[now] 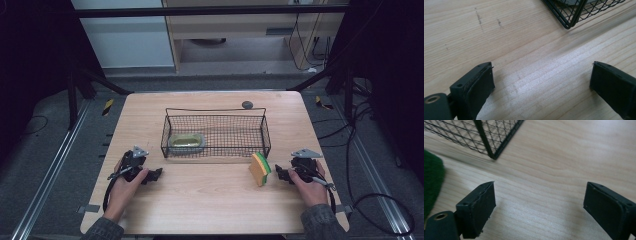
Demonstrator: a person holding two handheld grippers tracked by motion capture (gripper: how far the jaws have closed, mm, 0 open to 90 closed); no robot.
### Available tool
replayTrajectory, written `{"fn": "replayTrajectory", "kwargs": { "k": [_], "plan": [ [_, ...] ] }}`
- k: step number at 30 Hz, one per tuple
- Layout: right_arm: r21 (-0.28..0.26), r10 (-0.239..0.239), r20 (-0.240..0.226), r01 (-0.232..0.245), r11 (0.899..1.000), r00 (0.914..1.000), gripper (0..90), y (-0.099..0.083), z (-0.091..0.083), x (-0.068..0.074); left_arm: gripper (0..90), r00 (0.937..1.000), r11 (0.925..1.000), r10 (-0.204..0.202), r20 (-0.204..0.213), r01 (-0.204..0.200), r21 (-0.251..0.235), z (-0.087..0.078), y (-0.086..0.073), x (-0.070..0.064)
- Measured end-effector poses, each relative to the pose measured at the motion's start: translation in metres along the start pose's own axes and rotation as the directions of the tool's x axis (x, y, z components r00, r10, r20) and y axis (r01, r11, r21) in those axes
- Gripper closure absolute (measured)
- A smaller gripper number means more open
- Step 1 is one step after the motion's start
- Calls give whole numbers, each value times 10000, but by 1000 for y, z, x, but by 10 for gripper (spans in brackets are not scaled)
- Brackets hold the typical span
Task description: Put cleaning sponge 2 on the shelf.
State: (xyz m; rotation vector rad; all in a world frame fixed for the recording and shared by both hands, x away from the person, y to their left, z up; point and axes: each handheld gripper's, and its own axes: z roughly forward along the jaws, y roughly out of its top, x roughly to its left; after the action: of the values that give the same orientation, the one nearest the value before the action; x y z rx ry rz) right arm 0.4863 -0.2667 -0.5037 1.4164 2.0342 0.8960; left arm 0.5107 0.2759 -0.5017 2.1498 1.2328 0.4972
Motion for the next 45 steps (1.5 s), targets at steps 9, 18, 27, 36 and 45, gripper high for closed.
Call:
{"fn": "replayTrajectory", "kwargs": {
  "k": [9,18,27,36,45],
  "plan": [
    [611,-189,-552,223,9979,9983,151,4,-22,6,0,10000,9979,-34,37,36,-642,5,-5,2],
    [1561,-101,-777,222,9875,9969,82,10,-46,15,0,10000,9981,-15,-9,14,-618,4,-5,2],
    [2193,42,-630,97,9756,9980,142,28,-83,26,0,9999,9979,-128,-111,120,-644,3,-7,0],
    [2485,-200,-944,431,9677,9953,132,64,-103,47,0,9999,9979,-128,-105,121,-644,3,-7,0],
    [2378,-721,-1160,982,9663,9906,134,95,-102,66,0,9998,9978,-150,-131,141,-640,2,-7,0]
  ]
}}
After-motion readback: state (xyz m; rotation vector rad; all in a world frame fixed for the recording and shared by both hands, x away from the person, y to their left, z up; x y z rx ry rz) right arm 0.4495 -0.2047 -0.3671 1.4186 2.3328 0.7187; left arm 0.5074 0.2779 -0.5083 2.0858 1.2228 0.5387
